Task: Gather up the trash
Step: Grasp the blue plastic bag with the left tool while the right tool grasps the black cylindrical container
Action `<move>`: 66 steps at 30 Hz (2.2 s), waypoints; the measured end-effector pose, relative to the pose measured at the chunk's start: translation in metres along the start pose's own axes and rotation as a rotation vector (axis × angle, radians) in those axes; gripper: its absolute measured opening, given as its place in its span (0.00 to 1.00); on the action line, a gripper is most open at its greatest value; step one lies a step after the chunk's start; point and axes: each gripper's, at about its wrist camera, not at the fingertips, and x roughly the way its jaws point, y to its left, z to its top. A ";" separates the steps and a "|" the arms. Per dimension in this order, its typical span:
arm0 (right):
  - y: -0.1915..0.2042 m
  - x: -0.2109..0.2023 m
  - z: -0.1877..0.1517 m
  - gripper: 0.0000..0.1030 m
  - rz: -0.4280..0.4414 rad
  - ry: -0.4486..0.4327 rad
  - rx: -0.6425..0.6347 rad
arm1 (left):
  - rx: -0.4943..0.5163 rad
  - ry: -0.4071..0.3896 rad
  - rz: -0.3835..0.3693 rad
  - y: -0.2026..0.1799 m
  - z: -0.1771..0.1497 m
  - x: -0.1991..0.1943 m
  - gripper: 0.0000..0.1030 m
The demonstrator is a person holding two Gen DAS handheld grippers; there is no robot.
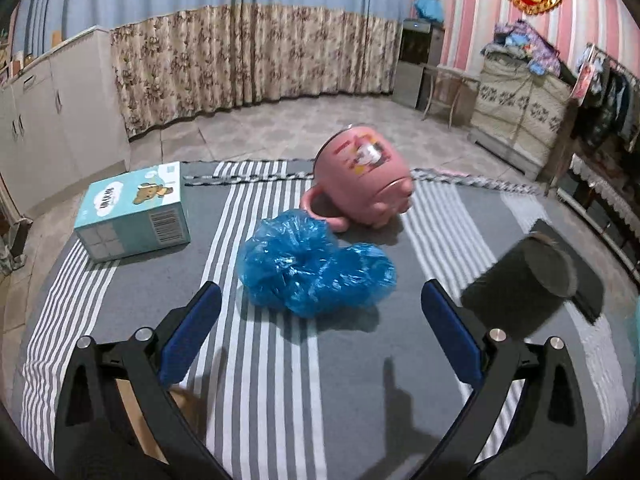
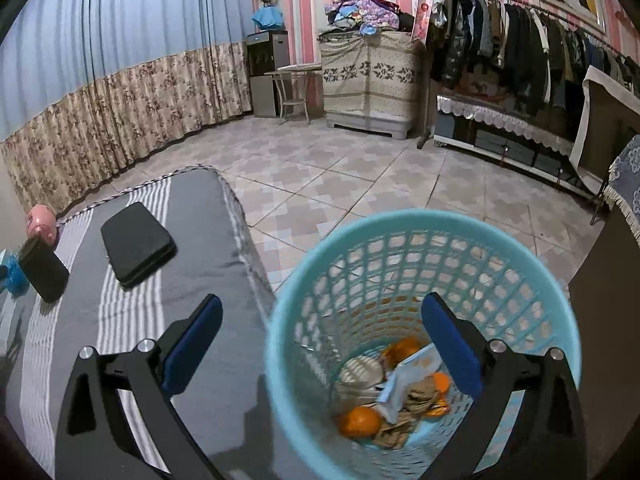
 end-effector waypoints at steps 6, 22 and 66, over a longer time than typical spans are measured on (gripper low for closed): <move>0.041 0.001 -0.006 0.95 0.068 0.030 -0.027 | 0.020 0.067 -0.012 -0.001 0.001 0.025 0.63; 0.216 -0.006 -0.013 0.95 0.249 0.042 -0.254 | -0.015 0.067 -0.062 0.041 -0.005 -0.012 0.02; 0.099 -0.061 0.018 0.60 0.212 -0.045 -0.208 | 0.095 0.051 -0.046 0.002 -0.008 -0.009 0.22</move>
